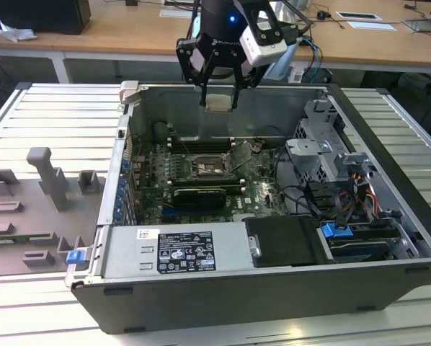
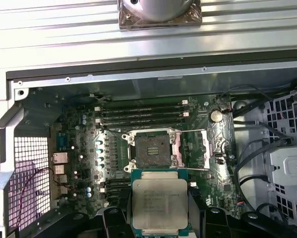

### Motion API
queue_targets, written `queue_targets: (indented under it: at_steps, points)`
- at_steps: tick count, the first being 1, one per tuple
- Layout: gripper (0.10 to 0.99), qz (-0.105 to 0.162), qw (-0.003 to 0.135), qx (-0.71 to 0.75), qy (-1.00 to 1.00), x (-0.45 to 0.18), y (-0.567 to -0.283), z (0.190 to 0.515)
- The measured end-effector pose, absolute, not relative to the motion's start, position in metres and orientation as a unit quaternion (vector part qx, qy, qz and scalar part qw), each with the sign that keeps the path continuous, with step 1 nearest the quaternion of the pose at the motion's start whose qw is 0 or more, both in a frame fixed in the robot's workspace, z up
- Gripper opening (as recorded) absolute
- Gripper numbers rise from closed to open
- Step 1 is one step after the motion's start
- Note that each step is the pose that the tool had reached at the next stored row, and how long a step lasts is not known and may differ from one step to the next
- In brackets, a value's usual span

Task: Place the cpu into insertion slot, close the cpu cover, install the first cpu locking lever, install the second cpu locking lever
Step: 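Place the cpu into insertion slot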

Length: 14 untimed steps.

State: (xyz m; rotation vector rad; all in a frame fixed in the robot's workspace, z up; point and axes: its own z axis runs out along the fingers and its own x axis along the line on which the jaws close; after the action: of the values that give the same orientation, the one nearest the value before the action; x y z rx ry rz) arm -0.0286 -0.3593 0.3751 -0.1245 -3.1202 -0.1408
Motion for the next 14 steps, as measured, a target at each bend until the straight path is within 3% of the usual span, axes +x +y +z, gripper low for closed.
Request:
queue_targets:
  at_steps: [14]
  points:
    - [0.541, -0.045, 0.007, -0.061, -0.997, -0.0286, -0.3593, 0.3751]
